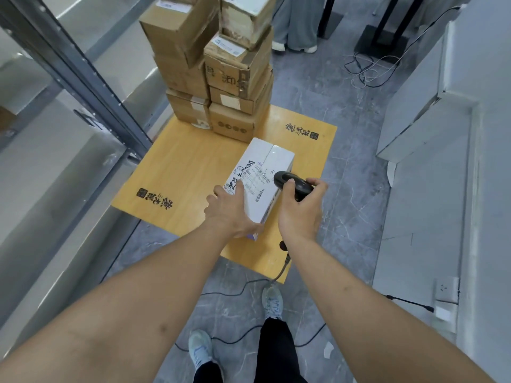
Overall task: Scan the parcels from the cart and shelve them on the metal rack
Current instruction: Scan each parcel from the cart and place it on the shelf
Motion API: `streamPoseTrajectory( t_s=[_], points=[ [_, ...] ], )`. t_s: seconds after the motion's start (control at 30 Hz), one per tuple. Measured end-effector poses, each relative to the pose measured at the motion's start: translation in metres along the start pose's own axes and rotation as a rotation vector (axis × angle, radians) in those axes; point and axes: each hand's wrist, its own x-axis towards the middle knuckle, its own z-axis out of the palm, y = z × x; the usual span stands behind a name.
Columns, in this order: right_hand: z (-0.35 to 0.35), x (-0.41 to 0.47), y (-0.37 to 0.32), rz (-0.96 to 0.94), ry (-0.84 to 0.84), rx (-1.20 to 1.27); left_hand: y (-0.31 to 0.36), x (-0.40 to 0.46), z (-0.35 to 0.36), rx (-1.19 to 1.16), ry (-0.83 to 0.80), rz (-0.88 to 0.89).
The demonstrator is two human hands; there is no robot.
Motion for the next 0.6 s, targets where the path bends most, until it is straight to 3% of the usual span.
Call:
streamPoseTrajectory(
  t_s=[0.23, 0.4, 0.6],
  points=[
    [0.027, -0.031, 0.003, -0.034, -0.061, -0.01, -0.04, -0.02, 0.015, -0.039, -0.011, -0.235],
    [0.048, -0.041, 0.001, -0.052, -0.121, -0.006, -0.069, -0.026, 0.026, 0.0, -0.017, -0.292],
    [0.068, -0.05, 0.002, -0.079, -0.167, -0.02, -0.107, -0.023, 0.029, -0.132, 0.083, -0.151]
  ],
)
